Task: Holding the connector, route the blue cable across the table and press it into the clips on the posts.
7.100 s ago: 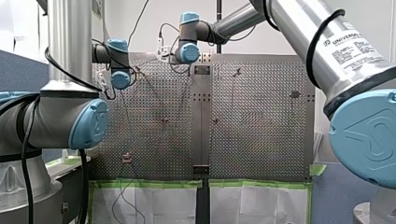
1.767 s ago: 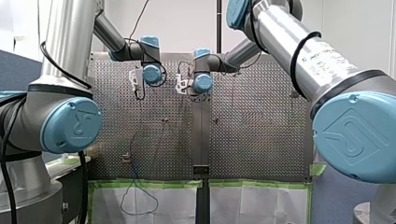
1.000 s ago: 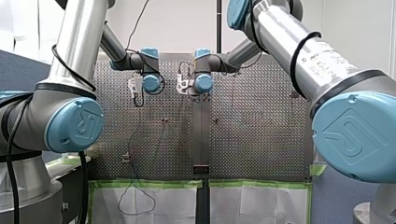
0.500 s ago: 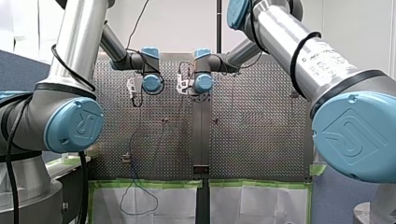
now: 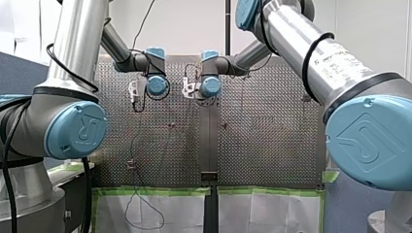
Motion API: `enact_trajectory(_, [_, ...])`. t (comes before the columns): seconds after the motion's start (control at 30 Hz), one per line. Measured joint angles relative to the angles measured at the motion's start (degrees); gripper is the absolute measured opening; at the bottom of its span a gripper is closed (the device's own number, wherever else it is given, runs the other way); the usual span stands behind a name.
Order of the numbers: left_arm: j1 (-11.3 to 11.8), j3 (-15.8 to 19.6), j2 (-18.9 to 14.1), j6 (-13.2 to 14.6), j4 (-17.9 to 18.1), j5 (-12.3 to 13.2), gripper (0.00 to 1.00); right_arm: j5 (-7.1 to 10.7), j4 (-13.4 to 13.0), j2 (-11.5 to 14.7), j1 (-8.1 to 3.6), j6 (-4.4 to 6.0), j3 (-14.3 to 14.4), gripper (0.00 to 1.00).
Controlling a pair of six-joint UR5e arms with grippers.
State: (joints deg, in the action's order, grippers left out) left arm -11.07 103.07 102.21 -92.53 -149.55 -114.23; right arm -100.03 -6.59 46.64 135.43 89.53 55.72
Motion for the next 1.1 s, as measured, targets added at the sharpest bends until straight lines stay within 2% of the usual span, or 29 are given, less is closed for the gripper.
enact_trajectory(0.2, [0.04, 2.77, -0.11, -0.55, 2.47, 0.53, 0.02, 0.0, 0.95, 0.0, 0.51, -0.03, 1.58, 0.0])
enact_trajectory(0.6, [0.78, 8.93, 0.46, -2.42, 8.57, 2.81, 0.02, 0.48, 1.15, 0.0, 1.81, -0.03, 4.72, 0.0])
enact_trajectory(0.83, [1.05, 12.33, 3.32, -2.32, 11.97, 2.13, 0.02, 1.59, 1.21, 0.0, 2.45, -0.02, 6.06, 0.0])
enact_trajectory(1.0, [1.15, 14.72, 5.68, -2.79, 14.35, 1.66, 0.02, 1.93, 1.15, 0.0, 2.42, 0.0, 7.52, 0.0])
enact_trajectory(1.1, [1.17, 16.34, 6.65, -3.06, 15.97, 2.32, 0.02, 2.22, 1.11, -0.01, 2.41, 0.06, 8.34, 0.0])
